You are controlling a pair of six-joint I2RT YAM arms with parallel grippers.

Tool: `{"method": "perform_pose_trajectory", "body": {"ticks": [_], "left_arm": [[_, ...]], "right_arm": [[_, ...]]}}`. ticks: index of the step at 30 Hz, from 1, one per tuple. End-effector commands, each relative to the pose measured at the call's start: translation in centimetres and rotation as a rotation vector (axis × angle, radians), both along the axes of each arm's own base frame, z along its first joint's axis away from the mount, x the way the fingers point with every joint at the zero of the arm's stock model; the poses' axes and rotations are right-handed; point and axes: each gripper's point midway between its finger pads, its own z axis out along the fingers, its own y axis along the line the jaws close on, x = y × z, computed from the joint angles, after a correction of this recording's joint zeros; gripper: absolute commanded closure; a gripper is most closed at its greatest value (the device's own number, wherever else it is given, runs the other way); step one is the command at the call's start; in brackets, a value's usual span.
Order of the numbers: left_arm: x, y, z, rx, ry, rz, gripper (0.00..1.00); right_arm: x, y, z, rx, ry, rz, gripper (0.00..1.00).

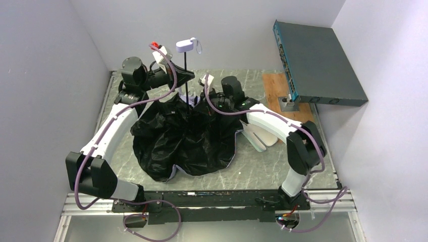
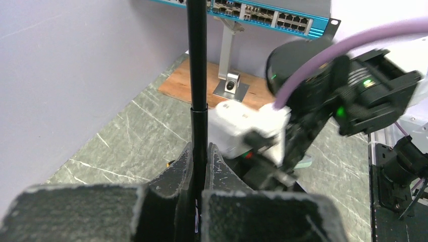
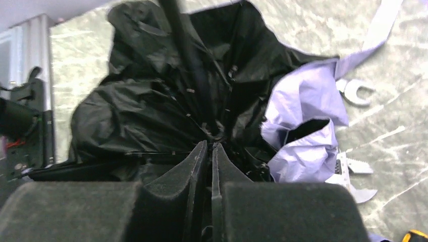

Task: Open the umbrella

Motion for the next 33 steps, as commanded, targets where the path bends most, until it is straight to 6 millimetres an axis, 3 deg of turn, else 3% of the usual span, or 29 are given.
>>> {"method": "perform_pose_trajectory", "body": {"ticks": [1, 12, 16, 22, 25, 28, 31, 33], "left_arm": [[-2.3, 0.3, 4.0, -0.013, -0.138, -0.047, 1.0], [-3.8, 0.4, 4.4, -0.004, -0.144, -0.066, 1.0], [-5.1, 0.9, 5.1, 0.01, -0.161, -0.084, 1.0], [-6.5, 2.3, 5.8, 0.024, -0.172, -0.069, 1.0], [-6.6, 2.9, 5.9, 0.024, -0.172, -0.053, 1.0], [-6.2, 3.1, 5.9, 0.021, -0.171, -0.041, 1.0], [-5.3, 3.1, 5.5, 0.02, -0.161, -0.025, 1.0], [-4.5, 3.0, 5.1, 0.019, -0.147, -0.021, 1.0]], "right_arm": [[3.8, 0.1, -2.3, -0.035, 0.008, -0.133, 0.92], [6.7, 1.2, -7.4, -0.069, 0.137, -0.221, 0.9], [8.1, -0.9, -10.9, -0.147, 0.182, -0.295, 0.82], [10.6, -5.5, -14.5, -0.252, 0.231, -0.439, 0.53], [11.2, -7.2, -15.9, -0.307, 0.25, -0.473, 0.51], [11.8, -7.8, -15.3, -0.307, 0.267, -0.478, 0.47], [10.8, -5.9, -11.7, -0.209, 0.247, -0.367, 0.4], [9.5, -4.6, -8.8, -0.13, 0.22, -0.27, 0.4]]}}
